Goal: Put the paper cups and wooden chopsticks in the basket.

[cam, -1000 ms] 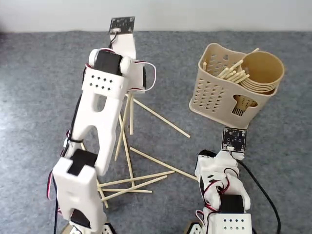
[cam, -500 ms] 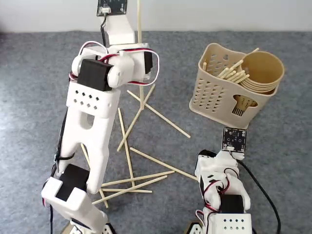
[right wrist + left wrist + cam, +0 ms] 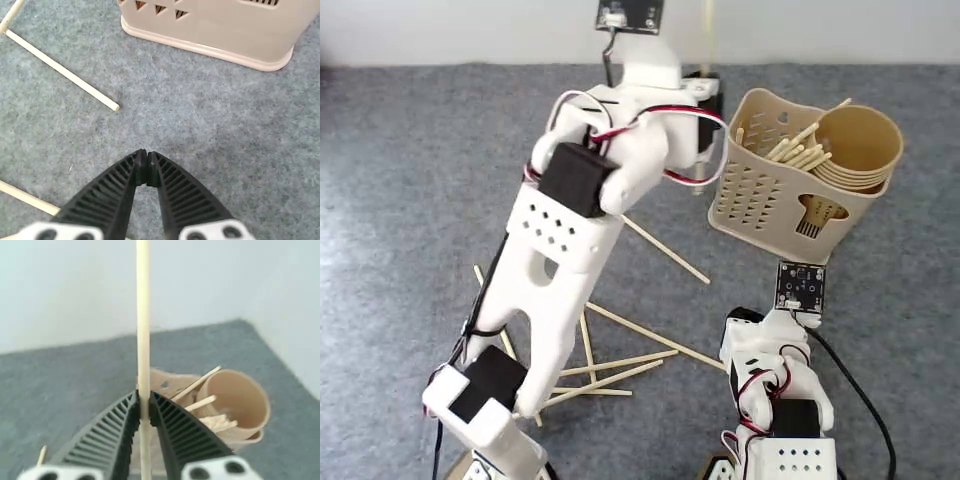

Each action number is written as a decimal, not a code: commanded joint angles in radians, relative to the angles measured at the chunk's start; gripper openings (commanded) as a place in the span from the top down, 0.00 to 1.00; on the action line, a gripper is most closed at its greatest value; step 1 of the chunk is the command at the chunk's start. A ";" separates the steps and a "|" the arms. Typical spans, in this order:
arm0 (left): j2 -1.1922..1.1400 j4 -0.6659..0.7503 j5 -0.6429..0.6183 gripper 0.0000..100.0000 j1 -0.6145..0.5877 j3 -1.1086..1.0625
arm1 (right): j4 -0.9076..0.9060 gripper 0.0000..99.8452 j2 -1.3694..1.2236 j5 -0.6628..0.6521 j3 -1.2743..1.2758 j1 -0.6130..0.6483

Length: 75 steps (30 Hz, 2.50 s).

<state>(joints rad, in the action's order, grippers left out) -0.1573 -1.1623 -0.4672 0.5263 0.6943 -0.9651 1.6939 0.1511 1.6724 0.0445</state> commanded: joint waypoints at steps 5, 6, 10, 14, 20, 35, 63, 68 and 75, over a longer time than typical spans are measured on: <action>0.037 0.213 -0.081 0.99 0.034 -0.031 | -0.004 0.99 0.022 0.000 0.011 -0.005; 0.037 0.239 -0.081 0.99 0.034 -0.061 | -0.004 0.99 0.022 0.000 0.011 -0.005; 0.048 0.353 -0.077 0.99 0.038 -0.197 | -0.004 0.99 0.022 0.000 0.011 -0.005; 0.049 0.456 -0.077 0.99 0.060 -0.277 | -0.004 0.99 0.022 0.000 0.011 -0.005; 0.049 0.637 -0.077 0.99 0.057 -0.338 | -0.004 0.99 0.022 0.000 0.011 -0.005; 0.037 1.307 0.215 0.99 0.097 -0.771 | -0.004 0.99 0.022 0.000 0.011 -0.005; 0.186 0.873 0.141 0.88 0.094 -0.812 | -0.004 0.99 0.022 0.000 0.011 -0.005; 0.315 0.598 0.064 0.88 0.086 -0.696 | -0.004 0.99 0.022 0.000 0.011 -0.005; 0.417 0.342 -0.018 0.88 0.020 -0.556 | -0.004 0.99 0.022 0.000 0.011 -0.005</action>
<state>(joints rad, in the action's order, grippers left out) 0.1788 -0.7557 -0.4457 0.5800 0.0376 -0.9651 1.6939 0.1511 1.6724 0.0445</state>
